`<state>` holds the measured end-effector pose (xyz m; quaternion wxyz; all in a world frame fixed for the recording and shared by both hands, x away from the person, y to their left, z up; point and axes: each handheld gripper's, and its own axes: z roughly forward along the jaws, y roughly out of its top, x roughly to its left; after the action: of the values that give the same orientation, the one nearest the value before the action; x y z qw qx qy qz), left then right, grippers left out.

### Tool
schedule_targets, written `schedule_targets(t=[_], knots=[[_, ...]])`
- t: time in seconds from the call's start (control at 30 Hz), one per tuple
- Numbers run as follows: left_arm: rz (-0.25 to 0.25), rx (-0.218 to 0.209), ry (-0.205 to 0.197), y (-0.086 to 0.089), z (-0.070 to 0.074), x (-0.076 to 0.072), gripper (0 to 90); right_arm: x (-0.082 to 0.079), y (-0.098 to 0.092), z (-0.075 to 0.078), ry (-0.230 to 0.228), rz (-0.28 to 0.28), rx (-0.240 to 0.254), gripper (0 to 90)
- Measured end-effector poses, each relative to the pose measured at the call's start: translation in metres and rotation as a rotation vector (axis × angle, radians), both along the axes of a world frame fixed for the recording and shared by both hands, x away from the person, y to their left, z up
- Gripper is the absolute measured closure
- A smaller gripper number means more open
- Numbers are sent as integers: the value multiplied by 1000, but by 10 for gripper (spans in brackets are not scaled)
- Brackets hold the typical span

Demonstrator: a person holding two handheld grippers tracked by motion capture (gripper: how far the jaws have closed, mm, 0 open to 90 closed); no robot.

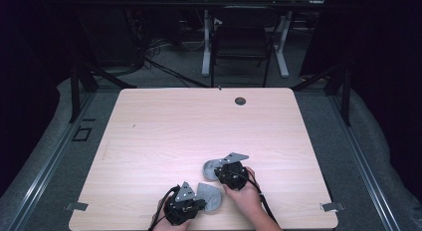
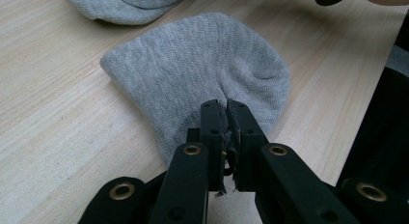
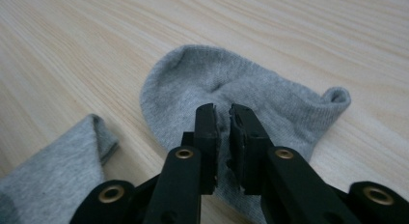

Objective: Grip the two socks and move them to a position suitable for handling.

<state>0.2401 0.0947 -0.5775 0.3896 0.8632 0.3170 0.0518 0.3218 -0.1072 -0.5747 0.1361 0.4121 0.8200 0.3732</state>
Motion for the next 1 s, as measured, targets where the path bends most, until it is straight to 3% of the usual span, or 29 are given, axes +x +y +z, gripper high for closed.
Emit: schedule_targets(t=[0.27,0.5,0.63,0.77,0.83,1.0], knots=[[13,-8,-2,2,4,3,821,-14,-16,23,-41,22,3,773],[42,-53,-21,3,15,10,747,-37,-45,38,-54,8,40,734],[46,-66,-32,1,18,10,714,-46,-57,41,-51,-11,73,729],[45,-57,-41,-5,19,8,672,-53,-67,43,-58,-18,73,712],[44,-61,-48,-8,20,6,659,-55,-71,43,-73,-30,87,712],[27,-63,-67,-16,21,2,614,-52,-75,40,-61,-51,103,710]])
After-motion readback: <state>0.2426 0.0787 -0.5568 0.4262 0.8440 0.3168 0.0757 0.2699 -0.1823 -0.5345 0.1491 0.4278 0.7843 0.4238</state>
